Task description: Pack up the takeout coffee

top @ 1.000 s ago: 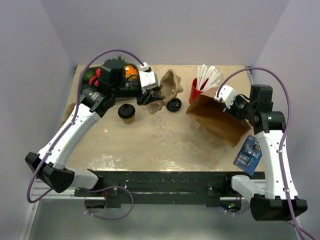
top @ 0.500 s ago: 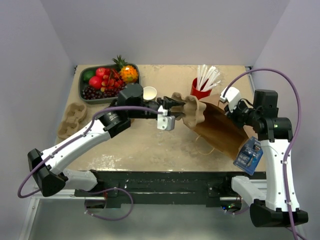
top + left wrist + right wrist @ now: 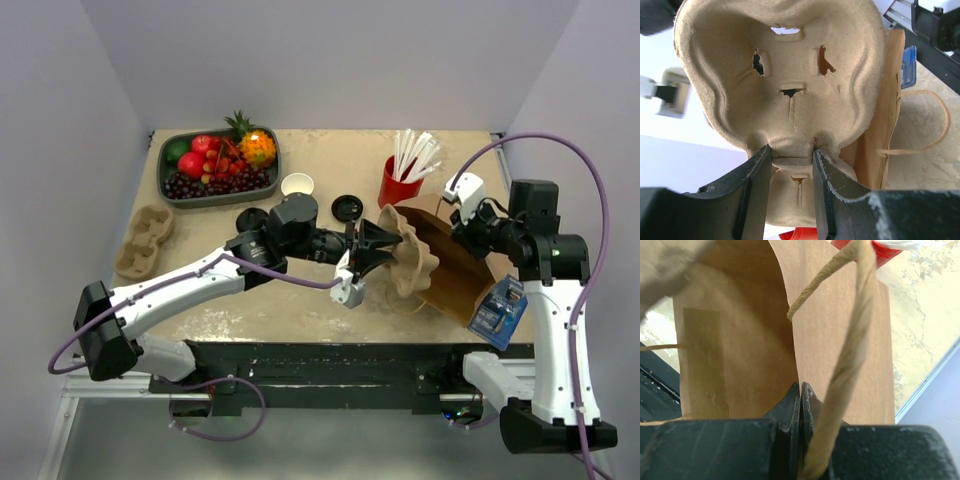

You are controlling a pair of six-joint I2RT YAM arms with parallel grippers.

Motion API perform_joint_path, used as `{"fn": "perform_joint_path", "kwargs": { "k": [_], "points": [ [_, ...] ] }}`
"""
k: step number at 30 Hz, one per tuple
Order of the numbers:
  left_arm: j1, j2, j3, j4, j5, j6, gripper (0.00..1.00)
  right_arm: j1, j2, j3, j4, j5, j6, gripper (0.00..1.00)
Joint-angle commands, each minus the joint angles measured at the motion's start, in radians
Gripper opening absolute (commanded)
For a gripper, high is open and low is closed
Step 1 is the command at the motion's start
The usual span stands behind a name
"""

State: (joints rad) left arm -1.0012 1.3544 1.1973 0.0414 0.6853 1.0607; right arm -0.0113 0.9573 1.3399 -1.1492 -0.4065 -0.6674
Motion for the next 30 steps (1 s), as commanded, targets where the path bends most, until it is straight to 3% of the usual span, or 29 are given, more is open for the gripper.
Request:
{"fn": "perform_joint_path", "kwargs": {
  "k": [1, 9, 30],
  "points": [
    [-0.020, 0.044, 0.004, 0.104, 0.053, 0.079, 0.00, 0.004, 0.015, 0.073, -0.043, -0.021, 0.035, 0.00],
    [-0.045, 0.129, 0.038, 0.052, 0.036, 0.130, 0.00, 0.004, 0.023, 0.116, -0.093, -0.035, 0.015, 0.00],
    [-0.085, 0.481, 0.393, -0.259, -0.182, 0.127, 0.00, 0.004, -0.008, 0.084, -0.133, -0.078, 0.002, 0.00]
  ]
}}
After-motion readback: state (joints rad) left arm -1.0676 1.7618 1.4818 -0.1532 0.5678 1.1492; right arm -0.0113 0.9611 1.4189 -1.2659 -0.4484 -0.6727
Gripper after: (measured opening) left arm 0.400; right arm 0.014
